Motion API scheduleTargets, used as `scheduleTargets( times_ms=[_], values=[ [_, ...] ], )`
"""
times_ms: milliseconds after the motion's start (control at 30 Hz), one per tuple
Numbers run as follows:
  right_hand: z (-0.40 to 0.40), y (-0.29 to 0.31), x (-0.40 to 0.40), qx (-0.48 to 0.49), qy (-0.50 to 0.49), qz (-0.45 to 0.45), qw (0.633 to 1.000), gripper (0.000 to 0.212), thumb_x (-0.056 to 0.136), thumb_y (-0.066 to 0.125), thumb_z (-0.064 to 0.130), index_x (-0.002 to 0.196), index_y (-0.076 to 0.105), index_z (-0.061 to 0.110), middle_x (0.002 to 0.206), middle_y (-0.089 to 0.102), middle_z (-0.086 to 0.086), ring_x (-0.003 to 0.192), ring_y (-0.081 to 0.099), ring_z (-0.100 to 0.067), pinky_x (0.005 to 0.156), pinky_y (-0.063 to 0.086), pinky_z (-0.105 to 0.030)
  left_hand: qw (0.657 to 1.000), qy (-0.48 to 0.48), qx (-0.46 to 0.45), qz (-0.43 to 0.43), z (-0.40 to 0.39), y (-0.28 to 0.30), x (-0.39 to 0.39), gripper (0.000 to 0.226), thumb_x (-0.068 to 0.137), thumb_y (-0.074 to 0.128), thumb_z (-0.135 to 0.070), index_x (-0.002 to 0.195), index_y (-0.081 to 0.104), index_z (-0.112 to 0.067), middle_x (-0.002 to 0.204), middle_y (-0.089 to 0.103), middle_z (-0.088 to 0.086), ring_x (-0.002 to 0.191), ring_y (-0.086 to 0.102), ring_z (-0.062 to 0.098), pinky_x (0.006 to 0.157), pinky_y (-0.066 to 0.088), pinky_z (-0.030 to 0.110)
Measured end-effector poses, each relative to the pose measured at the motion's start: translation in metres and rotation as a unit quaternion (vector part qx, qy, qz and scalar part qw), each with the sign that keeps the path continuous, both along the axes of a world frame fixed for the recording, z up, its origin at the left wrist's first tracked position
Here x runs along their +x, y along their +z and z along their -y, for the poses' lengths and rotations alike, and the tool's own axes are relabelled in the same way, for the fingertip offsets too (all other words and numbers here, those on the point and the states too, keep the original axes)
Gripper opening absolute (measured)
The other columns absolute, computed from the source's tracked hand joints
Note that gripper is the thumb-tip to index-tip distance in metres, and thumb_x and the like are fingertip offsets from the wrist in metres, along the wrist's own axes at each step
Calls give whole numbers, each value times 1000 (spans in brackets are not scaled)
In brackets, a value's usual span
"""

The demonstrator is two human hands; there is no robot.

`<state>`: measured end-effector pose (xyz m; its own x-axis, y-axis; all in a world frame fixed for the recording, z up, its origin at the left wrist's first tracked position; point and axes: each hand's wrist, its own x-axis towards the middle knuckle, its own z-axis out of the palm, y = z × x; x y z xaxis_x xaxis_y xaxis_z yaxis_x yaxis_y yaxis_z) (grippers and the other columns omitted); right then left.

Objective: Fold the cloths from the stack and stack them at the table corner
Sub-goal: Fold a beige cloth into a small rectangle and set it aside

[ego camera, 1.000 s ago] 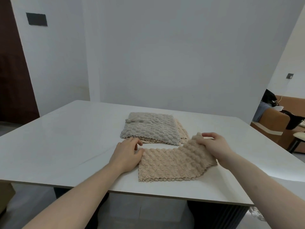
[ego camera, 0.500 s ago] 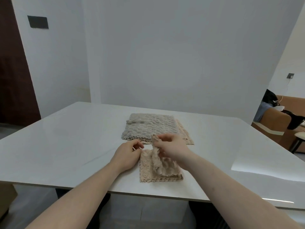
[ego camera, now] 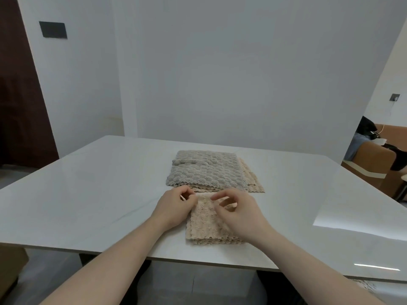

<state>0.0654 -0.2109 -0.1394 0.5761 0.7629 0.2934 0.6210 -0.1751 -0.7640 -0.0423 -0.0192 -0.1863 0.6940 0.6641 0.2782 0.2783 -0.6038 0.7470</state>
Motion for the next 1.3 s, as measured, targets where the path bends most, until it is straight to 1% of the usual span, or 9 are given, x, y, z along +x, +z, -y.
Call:
scheduleTargets(
  times_ms=[133,333,467,767,900,967,1100,1167,1300],
  values=[
    [11,-38,6,-90,79,168,978,20,92,60,39,109,71,35,111,61,20,104,56,-2,96,44,-22,998,7,47,-46,0,-3,1,13,79,69,-39,90,65,-35,80,69,-13,75,64,5,73,53,30],
    [13,-53,6,-114,85,247,959,40,104,37,47,138,55,39,140,44,25,131,38,-3,112,31,-25,996,-10,70,-51,1,-3,2,21,82,56,-42,101,61,-37,96,64,-16,84,62,8,80,50,34],
    [13,-50,5,-153,96,254,950,46,104,33,46,145,51,38,145,44,23,134,34,-8,116,30,-33,992,-8,107,-63,1,-5,3,6,92,60,-34,96,61,-37,99,62,-18,87,60,7,83,46,32],
    [8,-43,6,-179,91,295,934,41,103,37,43,141,51,36,132,48,15,127,40,-12,107,35,-34,993,-6,106,-60,5,-2,3,6,92,59,-35,97,62,-37,97,61,-20,89,59,5,84,46,31],
    [9,-46,8,-154,100,271,945,43,100,39,47,138,55,39,131,50,21,126,42,-7,108,35,-32,992,-6,111,-62,7,-1,1,5,93,57,-36,95,61,-38,96,58,-19,88,59,9,88,44,35],
    [13,-48,11,-91,102,189,972,38,96,50,48,132,61,39,129,54,25,124,47,0,109,37,-27,991,-3,118,-60,8,0,0,6,95,56,-35,91,60,-37,92,57,-19,87,58,9,89,43,36],
    [16,-43,20,85,-22,18,996,22,92,71,32,112,67,40,110,64,19,97,62,-3,86,53,-27,991,6,123,-62,10,3,0,18,98,51,-34,81,58,-34,88,56,-18,87,54,8,92,39,38],
    [15,-36,30,73,-81,-3,994,22,93,68,37,113,64,42,110,63,22,89,63,-5,81,57,-35,991,11,117,-66,10,3,0,19,98,50,-36,83,61,-33,90,56,-17,91,54,9,94,35,36],
    [9,-32,50,-30,-112,-50,992,38,93,63,52,127,62,35,115,65,20,91,65,-5,93,54,-38,991,16,108,-79,9,3,1,21,97,48,-40,84,62,-32,94,57,-15,93,55,9,95,33,36]
  ],
)
